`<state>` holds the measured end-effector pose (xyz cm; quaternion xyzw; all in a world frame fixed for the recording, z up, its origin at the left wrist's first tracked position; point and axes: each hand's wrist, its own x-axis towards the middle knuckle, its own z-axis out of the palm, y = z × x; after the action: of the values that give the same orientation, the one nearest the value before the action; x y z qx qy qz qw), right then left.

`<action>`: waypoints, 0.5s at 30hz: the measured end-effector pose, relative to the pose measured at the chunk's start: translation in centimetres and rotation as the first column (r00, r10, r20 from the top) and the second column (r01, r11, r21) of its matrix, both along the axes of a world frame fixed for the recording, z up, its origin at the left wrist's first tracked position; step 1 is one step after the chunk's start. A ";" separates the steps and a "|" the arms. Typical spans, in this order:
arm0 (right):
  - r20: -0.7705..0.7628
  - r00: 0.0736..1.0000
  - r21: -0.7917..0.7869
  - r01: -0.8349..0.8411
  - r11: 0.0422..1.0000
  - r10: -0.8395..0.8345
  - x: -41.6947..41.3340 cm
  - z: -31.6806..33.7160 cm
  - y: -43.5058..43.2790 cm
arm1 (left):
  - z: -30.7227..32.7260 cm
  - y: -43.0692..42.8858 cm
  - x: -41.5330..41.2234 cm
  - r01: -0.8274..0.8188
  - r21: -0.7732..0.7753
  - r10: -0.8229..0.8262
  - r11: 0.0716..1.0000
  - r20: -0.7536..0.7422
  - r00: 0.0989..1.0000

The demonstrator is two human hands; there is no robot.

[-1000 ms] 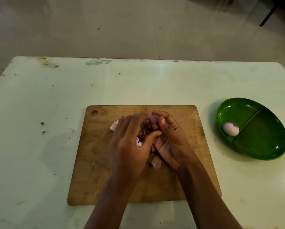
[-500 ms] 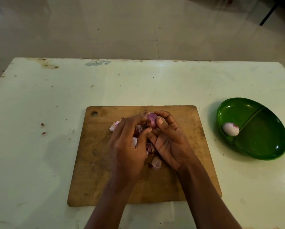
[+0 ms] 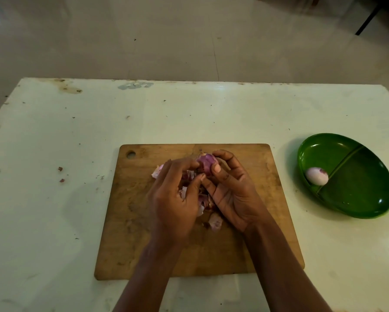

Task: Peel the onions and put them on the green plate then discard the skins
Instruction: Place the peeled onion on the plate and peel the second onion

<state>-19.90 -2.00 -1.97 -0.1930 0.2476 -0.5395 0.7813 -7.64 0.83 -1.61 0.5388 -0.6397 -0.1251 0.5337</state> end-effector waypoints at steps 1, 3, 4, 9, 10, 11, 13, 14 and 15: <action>-0.006 1.000 -0.009 -0.003 1.000 0.003 0.0 0.0 0.0 | 0.0 0.0 0.1 0.007 0.000 -0.007 1.000 -0.009 1.000; -0.020 1.000 -0.027 -0.008 1.000 0.007 0.0 0.0 0.0 | -0.1 0.0 0.3 0.019 -0.004 -0.019 1.000 -0.027 0.999; -0.026 1.000 -0.032 -0.007 0.999 0.006 0.0 -0.1 -0.1 | -0.1 -0.1 0.3 0.021 -0.002 -0.021 1.000 -0.031 0.999; -0.040 0.999 -0.067 0.002 0.998 -0.004 0.1 -0.2 -0.2 | -0.1 -0.1 0.0 0.028 0.010 -0.028 1.000 -0.044 0.999; -0.041 0.999 -0.073 0.003 0.997 -0.006 0.1 -0.2 -0.2 | 0.0 -0.1 -0.1 0.033 0.015 -0.032 0.999 -0.075 0.997; -0.044 0.999 -0.077 0.005 0.997 -0.009 0.1 -0.2 -0.2 | 0.1 -0.1 -0.1 0.032 0.022 -0.029 0.999 -0.112 0.993; -0.053 0.999 -0.076 0.009 0.997 -0.013 0.2 -0.2 -0.2 | 0.3 -0.1 -0.1 0.010 0.041 -0.003 0.999 -0.172 0.985; -0.056 0.998 -0.077 0.008 0.997 -0.012 0.2 -0.2 -0.2 | 0.4 -0.1 -0.1 -0.006 0.053 0.016 0.999 -0.191 0.982; -0.062 0.998 -0.076 0.004 0.997 -0.009 0.2 -0.2 -0.2 | 0.5 -0.1 -0.2 -0.021 0.066 0.034 0.998 -0.206 0.978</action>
<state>-19.72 -2.18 -2.13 -0.2385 0.2520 -0.5446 0.7635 -7.80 0.76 -1.15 0.5484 -0.5689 -0.1931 0.5816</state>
